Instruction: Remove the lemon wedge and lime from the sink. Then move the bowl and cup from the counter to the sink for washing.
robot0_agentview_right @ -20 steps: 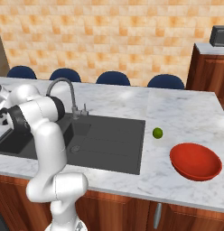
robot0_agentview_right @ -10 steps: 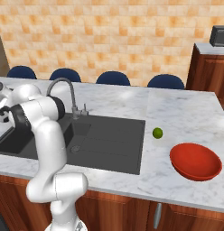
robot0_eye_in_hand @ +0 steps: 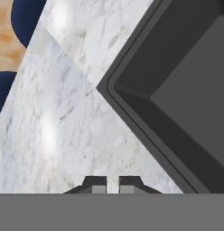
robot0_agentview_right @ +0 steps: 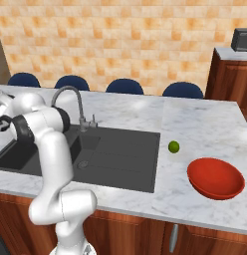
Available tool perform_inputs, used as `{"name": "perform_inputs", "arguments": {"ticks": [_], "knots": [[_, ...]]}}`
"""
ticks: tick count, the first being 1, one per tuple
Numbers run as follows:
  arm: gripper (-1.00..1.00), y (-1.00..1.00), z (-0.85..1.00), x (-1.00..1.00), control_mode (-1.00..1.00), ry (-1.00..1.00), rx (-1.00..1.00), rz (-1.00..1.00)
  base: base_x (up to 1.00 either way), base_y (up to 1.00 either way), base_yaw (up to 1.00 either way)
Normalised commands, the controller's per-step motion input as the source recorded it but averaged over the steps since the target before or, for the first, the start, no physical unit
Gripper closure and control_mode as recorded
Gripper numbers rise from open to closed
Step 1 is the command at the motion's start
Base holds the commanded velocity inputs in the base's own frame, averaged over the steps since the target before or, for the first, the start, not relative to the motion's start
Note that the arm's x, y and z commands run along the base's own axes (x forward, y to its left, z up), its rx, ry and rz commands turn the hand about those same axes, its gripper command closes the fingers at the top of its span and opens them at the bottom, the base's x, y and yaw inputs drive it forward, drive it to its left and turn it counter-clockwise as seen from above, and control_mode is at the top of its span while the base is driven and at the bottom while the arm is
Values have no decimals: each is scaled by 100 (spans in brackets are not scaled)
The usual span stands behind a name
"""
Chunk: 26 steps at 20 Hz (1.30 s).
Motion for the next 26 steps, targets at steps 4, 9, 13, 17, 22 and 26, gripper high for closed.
{"name": "perform_inputs", "arguments": {"ticks": [4,9,13,17,22,26], "knots": [[100,31,-14,-15,-100,0,0,-10,0,0,0],[100,21,-21,-29,-100,0,0,-7,0,0,0],[100,17,-27,-30,-100,2,0,-4,0,0,0],[100,16,-29,-32,-100,0,2,-4,0,0,0],[100,9,-31,-23,-100,4,5,-5,0,0,0],[100,11,-36,-20,-100,5,6,-6,0,0,0]]}}
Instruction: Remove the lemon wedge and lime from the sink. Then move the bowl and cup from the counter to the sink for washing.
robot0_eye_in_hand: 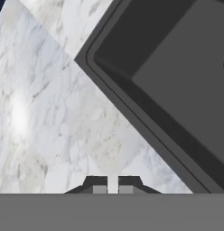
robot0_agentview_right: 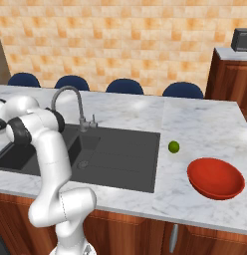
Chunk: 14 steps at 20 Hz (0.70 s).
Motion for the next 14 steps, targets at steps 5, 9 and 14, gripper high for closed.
{"name": "perform_inputs", "arguments": {"ticks": [5,9,14], "knots": [[100,15,-38,-16,-100,5,7,-7,0,0,0],[100,21,-36,-3,-100,8,8,-11,0,0,0],[100,23,-38,-4,-100,10,6,-12,0,0,0]]}}
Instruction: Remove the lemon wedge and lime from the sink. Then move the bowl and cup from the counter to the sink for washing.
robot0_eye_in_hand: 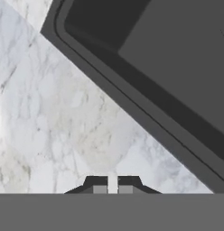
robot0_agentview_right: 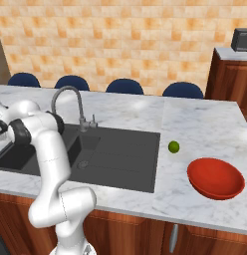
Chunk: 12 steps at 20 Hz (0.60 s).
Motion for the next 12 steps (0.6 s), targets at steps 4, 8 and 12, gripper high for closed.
{"name": "perform_inputs", "arguments": {"ticks": [4,8,12], "knots": [[100,24,-36,-2,-100,12,5,-13,0,0,0],[100,25,-32,0,-100,15,4,-15,0,0,0],[100,26,-31,0,-100,14,2,-15,0,0,0]]}}
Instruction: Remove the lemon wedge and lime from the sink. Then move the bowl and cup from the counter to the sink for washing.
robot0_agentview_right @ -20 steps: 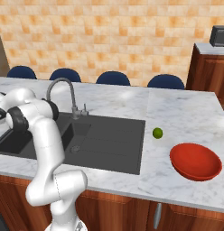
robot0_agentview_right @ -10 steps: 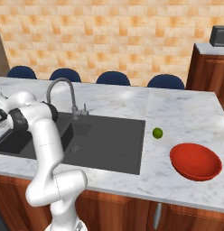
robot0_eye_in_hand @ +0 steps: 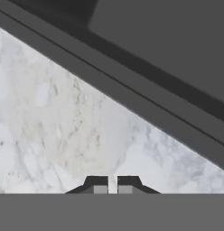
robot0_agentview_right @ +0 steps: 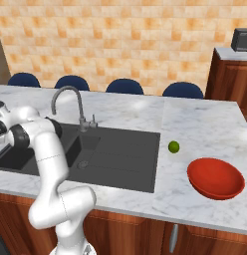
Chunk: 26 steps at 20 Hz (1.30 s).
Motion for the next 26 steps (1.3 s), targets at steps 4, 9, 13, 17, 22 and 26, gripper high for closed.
{"name": "perform_inputs", "arguments": {"ticks": [4,9,13,17,22,26], "knots": [[100,24,-30,0,-100,12,1,-14,0,0,0],[100,22,-29,0,-100,10,0,-13,0,0,0],[100,22,-27,0,-100,10,0,-13,0,0,0],[100,23,-25,0,-100,8,0,-12,0,0,0],[100,22,-23,-2,-100,6,0,-12,0,0,0],[-100,19,-23,-16,-100,4,0,-11,0,0,0]]}}
